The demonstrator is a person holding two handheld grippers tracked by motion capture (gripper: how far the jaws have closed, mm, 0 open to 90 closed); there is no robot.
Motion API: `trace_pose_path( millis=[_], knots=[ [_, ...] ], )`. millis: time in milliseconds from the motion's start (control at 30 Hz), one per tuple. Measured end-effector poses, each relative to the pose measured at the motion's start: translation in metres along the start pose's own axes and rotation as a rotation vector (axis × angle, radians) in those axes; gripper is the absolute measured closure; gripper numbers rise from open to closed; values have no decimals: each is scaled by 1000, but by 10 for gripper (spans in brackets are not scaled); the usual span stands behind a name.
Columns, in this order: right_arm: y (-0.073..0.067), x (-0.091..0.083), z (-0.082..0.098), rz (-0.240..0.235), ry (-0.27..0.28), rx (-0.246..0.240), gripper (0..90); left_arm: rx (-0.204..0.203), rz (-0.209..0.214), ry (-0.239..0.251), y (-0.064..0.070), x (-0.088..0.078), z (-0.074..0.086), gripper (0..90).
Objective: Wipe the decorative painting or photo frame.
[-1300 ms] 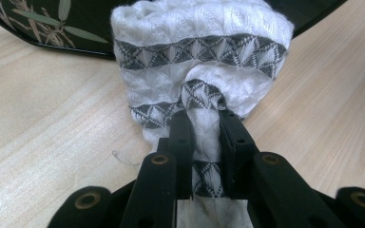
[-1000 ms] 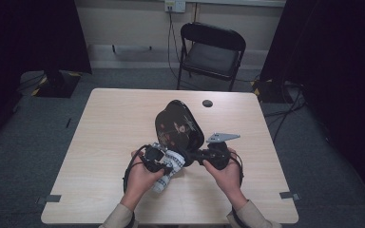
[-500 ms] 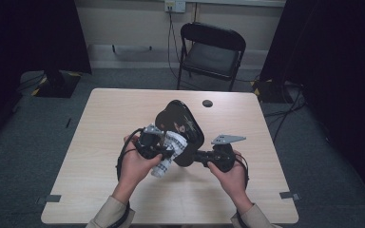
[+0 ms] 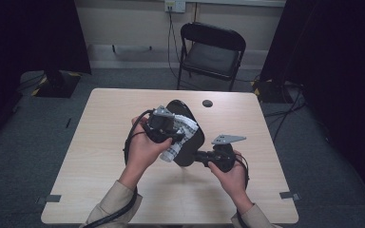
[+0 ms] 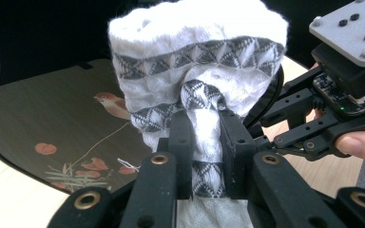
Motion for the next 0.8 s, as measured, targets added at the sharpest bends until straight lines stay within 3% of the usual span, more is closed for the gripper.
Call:
trace_pose_path(
  millis=[300,800],
  knots=[
    [2,0,0,-6,2,4,784,3,8,-31,2,12,17,776],
    [1,0,0,-9,2,2,785,-26,7,-148,-4,47,79,776]
  ],
)
Point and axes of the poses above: each handheld gripper's, and its own axes: x roughly forward along the jaws, z roughly out of its underside, y roughly to its right, the point moved 9 cm from there along x, roughly forward along the jaws, and after that the axes turned 2 degrees about -x, right-handed, at the moved point
